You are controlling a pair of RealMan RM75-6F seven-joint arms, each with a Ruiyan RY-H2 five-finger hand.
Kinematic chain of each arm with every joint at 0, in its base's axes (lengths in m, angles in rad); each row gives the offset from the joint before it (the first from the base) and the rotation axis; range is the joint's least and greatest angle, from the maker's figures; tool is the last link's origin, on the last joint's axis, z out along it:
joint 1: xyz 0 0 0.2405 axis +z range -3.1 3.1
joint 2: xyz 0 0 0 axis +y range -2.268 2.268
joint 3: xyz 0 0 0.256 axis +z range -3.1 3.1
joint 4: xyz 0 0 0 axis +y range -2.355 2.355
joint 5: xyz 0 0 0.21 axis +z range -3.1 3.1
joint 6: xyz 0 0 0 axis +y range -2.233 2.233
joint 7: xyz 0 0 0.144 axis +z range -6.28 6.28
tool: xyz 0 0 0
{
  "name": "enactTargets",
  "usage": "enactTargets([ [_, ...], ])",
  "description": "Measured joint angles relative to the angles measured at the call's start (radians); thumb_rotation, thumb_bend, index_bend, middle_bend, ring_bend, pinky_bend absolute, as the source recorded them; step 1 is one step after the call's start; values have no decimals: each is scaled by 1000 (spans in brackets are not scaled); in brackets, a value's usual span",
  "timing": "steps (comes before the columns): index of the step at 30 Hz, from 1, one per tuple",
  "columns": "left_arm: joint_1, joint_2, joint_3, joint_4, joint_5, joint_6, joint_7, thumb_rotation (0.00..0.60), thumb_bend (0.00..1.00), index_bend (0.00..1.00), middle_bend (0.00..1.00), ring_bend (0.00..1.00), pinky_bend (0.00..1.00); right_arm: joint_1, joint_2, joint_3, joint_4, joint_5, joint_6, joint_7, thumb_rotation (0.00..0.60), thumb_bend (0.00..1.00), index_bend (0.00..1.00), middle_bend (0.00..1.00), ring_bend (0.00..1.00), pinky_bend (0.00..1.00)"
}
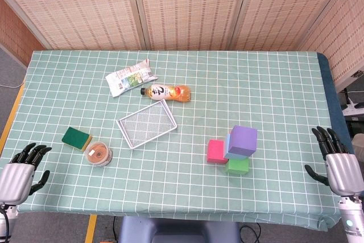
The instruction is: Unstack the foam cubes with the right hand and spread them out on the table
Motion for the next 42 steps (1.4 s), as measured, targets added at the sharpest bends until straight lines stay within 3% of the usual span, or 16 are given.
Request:
enactTargets([
  [13, 5, 5, 0, -5, 4, 9, -2, 600, 394, 230, 208, 139, 366, 14, 2, -28, 19, -54, -19, 36, 600, 111, 0, 44, 26, 271],
  [17, -1, 3, -5, 1, -9, -5, -10, 600, 394, 230, 208, 139, 371, 19, -29, -27, 68, -100, 14, 54, 600, 109, 0, 42, 26, 156],
  [21, -3, 6, -5, -7, -25, -20, -11, 600, 393, 230, 209, 139, 373, 32, -66, -29, 139, -163, 55, 154, 600, 87, 0, 42, 23, 89],
  [26, 0, 11, 0, -22, -16, -15, 4, 600, 392, 230, 209, 139, 376, 62, -103, -38, 225, -244, 100, 319, 600, 66, 0, 42, 18, 82],
  [29, -1, 10, 6, -24, -8, -20, 13, 600, 394, 230, 209, 139, 379, 98, -123, -36, 255, -288, 119, 353, 600, 64, 0, 42, 18, 82],
  [42, -15, 16, -1, -32, -65, -76, 24, 600, 391, 230, 209, 139, 382, 242, -163, 4, 145, -261, -66, 245, 600, 64, 2, 41, 18, 82],
])
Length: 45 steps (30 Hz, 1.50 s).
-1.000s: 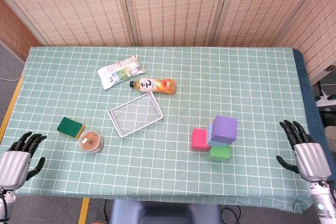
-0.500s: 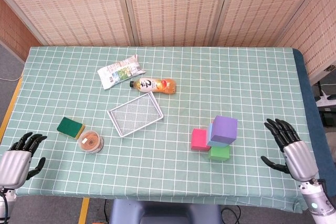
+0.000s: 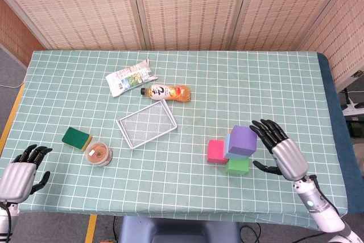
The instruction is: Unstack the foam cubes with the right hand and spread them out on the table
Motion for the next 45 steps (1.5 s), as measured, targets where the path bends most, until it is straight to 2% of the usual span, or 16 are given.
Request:
enactTargets([
  [6, -6, 4, -4, -6, -38, -33, 9, 600, 394, 230, 209, 139, 383, 76, -32, 29, -47, 65, -123, -58, 600, 65, 21, 42, 18, 82],
  [12, -14, 7, -7, -11, -61, -54, 21, 600, 400, 230, 209, 139, 384, 128, -79, 59, -69, 119, -173, -90, 600, 64, 88, 55, 26, 108],
  [13, -14, 7, -8, -11, -67, -56, 22, 600, 401, 230, 209, 139, 384, 129, -83, 60, -69, 121, -172, -92, 600, 64, 119, 78, 46, 154],
  [15, -15, 9, -9, -13, -74, -58, 21, 600, 402, 230, 209, 139, 385, 129, -93, 63, -66, 124, -161, -99, 600, 64, 222, 180, 155, 364],
  [17, -14, 11, -11, -15, -77, -56, 19, 600, 402, 230, 209, 139, 386, 126, -103, 65, -61, 126, -143, -109, 600, 64, 367, 331, 354, 650],
  [18, -13, 12, -12, -15, -78, -54, 19, 600, 402, 230, 209, 139, 386, 124, -111, 66, -57, 126, -129, -115, 600, 64, 424, 388, 433, 738],
  [20, -13, 11, -13, -14, -78, -52, 19, 600, 401, 230, 209, 139, 386, 120, -122, 68, -47, 127, -108, -125, 600, 64, 533, 490, 565, 850],
  [21, -13, 11, -13, -14, -79, -53, 19, 600, 401, 230, 209, 139, 386, 117, -130, 69, -39, 127, -94, -130, 600, 64, 568, 522, 597, 874],
  [24, -15, 10, -12, -14, -81, -57, 21, 600, 401, 230, 209, 139, 386, 111, -145, 74, -17, 125, -60, -136, 600, 64, 623, 569, 623, 896],
  [29, -18, 10, -9, -15, -81, -63, 23, 600, 401, 230, 209, 140, 386, 101, -169, 95, 28, 112, 24, -149, 600, 64, 632, 573, 623, 896],
  [33, -18, 12, -7, -17, -80, -64, 21, 600, 400, 230, 209, 140, 386, 78, -190, 129, 98, 110, 136, -188, 600, 64, 632, 573, 623, 896],
  [38, -18, 13, -8, -18, -82, -61, 19, 600, 399, 230, 209, 139, 387, 30, -172, 144, 156, 186, 160, -220, 600, 64, 631, 573, 608, 888],
  [40, -18, 12, -7, -19, -85, -63, 22, 600, 399, 230, 209, 140, 387, 14, -161, 147, 187, 241, 127, -220, 600, 64, 608, 573, 577, 849],
  [42, -19, 10, -7, -19, -86, -66, 27, 600, 400, 230, 209, 139, 387, 5, -149, 146, 218, 293, 74, -203, 600, 64, 547, 548, 515, 768],
  [45, -22, 8, -6, -20, -90, -72, 34, 600, 401, 230, 209, 139, 387, 2, -134, 137, 264, 326, -8, -140, 600, 64, 386, 407, 329, 591],
])
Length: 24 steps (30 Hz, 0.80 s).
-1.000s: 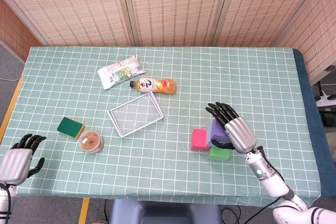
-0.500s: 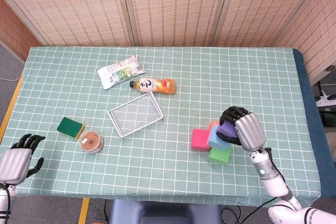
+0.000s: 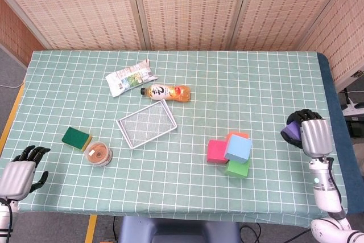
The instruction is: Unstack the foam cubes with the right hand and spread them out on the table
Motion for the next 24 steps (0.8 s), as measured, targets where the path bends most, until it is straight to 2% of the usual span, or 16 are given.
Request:
enactTargets([
  [3, -2, -1, 0, 0, -5, -6, 1, 600, 401, 230, 209, 139, 387, 7, 7, -18, 61, 3, -64, 86, 600, 64, 244, 284, 167, 428],
  [6, -4, -1, 0, 1, -9, -11, -1, 600, 402, 230, 209, 139, 387, 22, 5, -45, 124, -13, -113, 162, 600, 64, 115, 171, 48, 300],
  [10, -4, 3, 0, 0, -12, -12, -9, 600, 403, 230, 209, 139, 388, 37, 0, -78, 155, -54, -133, 218, 600, 64, 8, 53, 0, 187],
  [16, -4, 4, 1, 0, -12, -12, -11, 600, 403, 230, 209, 139, 388, 40, 22, -131, 95, -136, -96, 274, 600, 64, 0, 26, 0, 162],
  [24, -10, 5, 4, -4, -24, -31, -2, 600, 403, 230, 209, 139, 388, 51, 119, -227, -115, -284, -71, 324, 600, 64, 0, 25, 0, 162],
])
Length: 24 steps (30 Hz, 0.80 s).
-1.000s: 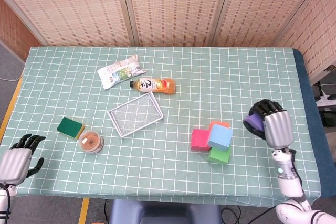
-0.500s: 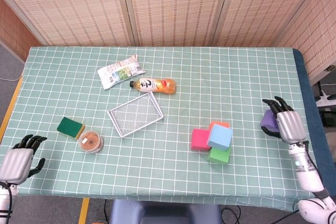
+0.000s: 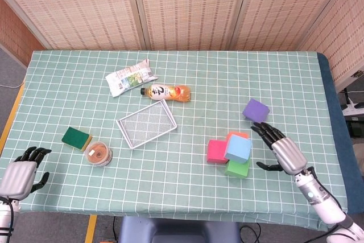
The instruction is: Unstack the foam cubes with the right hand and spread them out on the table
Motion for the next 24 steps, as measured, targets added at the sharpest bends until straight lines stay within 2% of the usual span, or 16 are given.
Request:
enactTargets([
  [5, -1, 1, 0, -3, -8, -2, 5, 600, 403, 230, 209, 139, 388, 13, 13, -15, -50, -27, 14, -3, 600, 64, 0, 25, 0, 162],
  [11, -3, 2, 0, -5, -9, -5, 6, 600, 402, 230, 209, 140, 389, 48, -11, 1, -59, 6, -56, -21, 600, 64, 5, 25, 0, 162],
  [16, -3, 4, 2, -6, -4, -3, 2, 600, 402, 230, 209, 140, 389, 98, -65, 24, -50, 36, -127, -28, 600, 64, 54, 35, 1, 178],
  [18, -2, 4, 3, -5, -2, -1, 0, 600, 402, 230, 209, 140, 389, 112, -92, 33, -41, 39, -134, -32, 600, 64, 109, 97, 34, 253],
  [20, -2, 5, 3, -5, -1, 1, -5, 600, 403, 230, 209, 140, 389, 118, -115, 39, -27, 38, -128, -36, 600, 64, 210, 202, 123, 351],
  [24, 0, 8, 2, -4, 0, 5, -14, 600, 403, 230, 208, 140, 389, 116, -160, 53, 19, 34, -74, -65, 600, 64, 506, 461, 444, 643],
])
